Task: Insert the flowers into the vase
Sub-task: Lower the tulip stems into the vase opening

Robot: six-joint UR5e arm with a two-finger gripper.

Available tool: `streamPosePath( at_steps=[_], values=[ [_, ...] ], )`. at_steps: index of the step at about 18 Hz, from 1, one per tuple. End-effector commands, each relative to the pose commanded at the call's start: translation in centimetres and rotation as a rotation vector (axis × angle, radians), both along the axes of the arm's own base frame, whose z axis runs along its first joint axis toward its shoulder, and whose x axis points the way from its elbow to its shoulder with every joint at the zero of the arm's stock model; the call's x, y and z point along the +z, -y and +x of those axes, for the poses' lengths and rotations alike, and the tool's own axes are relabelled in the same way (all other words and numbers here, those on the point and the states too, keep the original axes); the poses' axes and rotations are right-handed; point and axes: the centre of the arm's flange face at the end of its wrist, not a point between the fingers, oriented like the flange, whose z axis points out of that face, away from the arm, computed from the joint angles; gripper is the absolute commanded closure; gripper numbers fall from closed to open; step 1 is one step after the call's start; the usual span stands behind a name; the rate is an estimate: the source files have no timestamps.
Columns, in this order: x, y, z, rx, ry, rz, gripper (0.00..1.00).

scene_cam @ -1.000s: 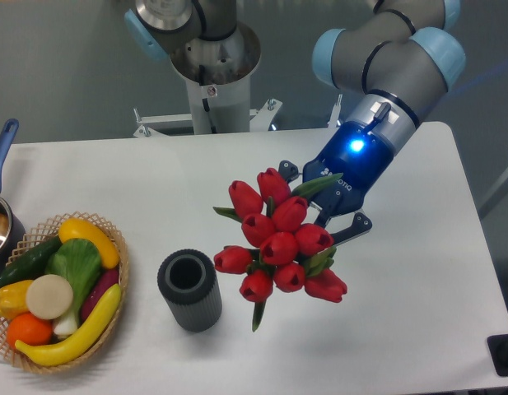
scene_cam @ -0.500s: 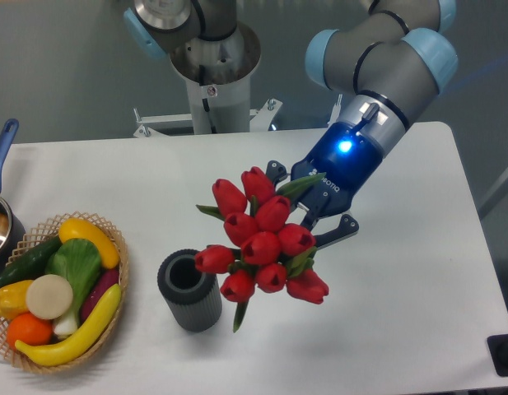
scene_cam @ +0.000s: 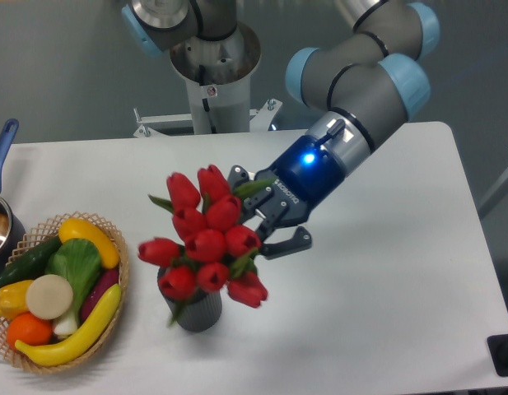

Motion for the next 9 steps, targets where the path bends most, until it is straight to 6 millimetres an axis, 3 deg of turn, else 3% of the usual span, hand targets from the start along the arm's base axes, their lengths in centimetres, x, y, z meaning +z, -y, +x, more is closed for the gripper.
streamPosePath(
  at_steps=[9],
  values=[
    [-4.5,-0.6,2.7,-0.072,0.044,0.101,0.66]
  ],
)
